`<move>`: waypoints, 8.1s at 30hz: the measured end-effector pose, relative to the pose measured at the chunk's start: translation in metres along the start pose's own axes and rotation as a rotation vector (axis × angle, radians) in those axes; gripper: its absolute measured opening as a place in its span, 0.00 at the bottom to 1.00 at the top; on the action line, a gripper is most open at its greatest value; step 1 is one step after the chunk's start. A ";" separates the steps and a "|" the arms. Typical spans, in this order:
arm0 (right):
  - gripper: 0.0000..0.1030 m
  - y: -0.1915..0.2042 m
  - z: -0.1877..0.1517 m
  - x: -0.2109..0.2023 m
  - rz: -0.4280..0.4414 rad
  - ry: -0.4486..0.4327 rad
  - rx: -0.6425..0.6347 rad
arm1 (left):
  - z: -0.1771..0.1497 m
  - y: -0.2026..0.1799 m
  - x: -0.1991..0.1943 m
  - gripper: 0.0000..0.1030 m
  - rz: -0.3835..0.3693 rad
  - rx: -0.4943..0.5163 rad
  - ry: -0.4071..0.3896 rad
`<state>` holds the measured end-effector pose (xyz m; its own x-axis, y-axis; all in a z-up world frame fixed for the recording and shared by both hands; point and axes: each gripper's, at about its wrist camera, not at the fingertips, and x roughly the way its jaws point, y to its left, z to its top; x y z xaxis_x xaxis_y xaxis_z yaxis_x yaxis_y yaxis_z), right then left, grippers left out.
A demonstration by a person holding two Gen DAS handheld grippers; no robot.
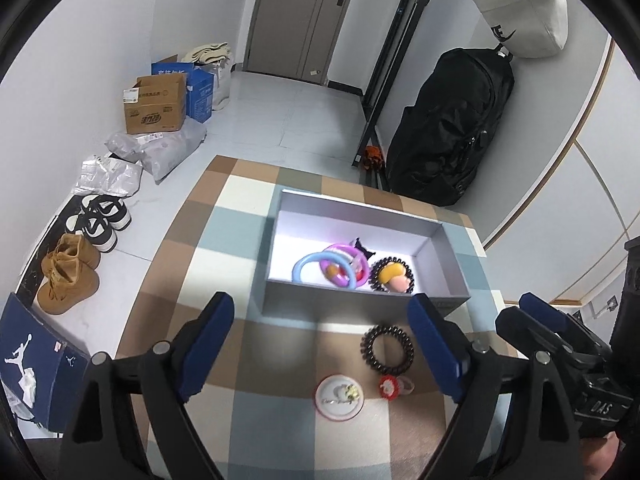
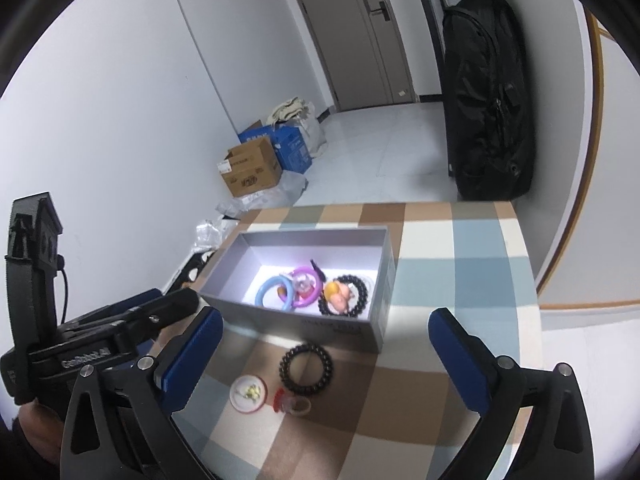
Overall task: Organize jewelry
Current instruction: 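Lift both grippers out of the grey box, then lower the left gripper and grasp the small green figurine beside the badge, then grasp the red-and-clear ring with the right gripper while the left gripper holds the figurine, then carry the figurine and ring into the grey box and open both grippers, then withdraw both grippers from the grey box, then lower the left gripper and grasp the white round badge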
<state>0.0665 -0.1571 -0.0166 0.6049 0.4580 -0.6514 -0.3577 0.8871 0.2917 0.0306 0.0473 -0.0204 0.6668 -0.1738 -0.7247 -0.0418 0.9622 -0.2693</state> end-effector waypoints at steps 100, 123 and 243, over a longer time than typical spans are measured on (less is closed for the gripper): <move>0.48 0.035 -0.061 0.064 0.004 0.307 -0.075 | 0.006 0.024 -0.013 0.12 -0.187 -0.045 0.055; 0.28 0.041 -0.043 0.046 0.013 0.224 -0.067 | 0.008 0.023 -0.013 0.12 -0.176 -0.042 0.044; 1.00 -0.013 -0.014 0.016 -0.092 0.070 0.021 | -0.011 -0.004 0.011 0.77 0.006 0.053 0.084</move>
<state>0.0704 -0.1622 -0.0407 0.5830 0.3699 -0.7234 -0.2869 0.9267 0.2426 0.0299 0.0392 -0.0341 0.6021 -0.1830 -0.7772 -0.0044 0.9726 -0.2325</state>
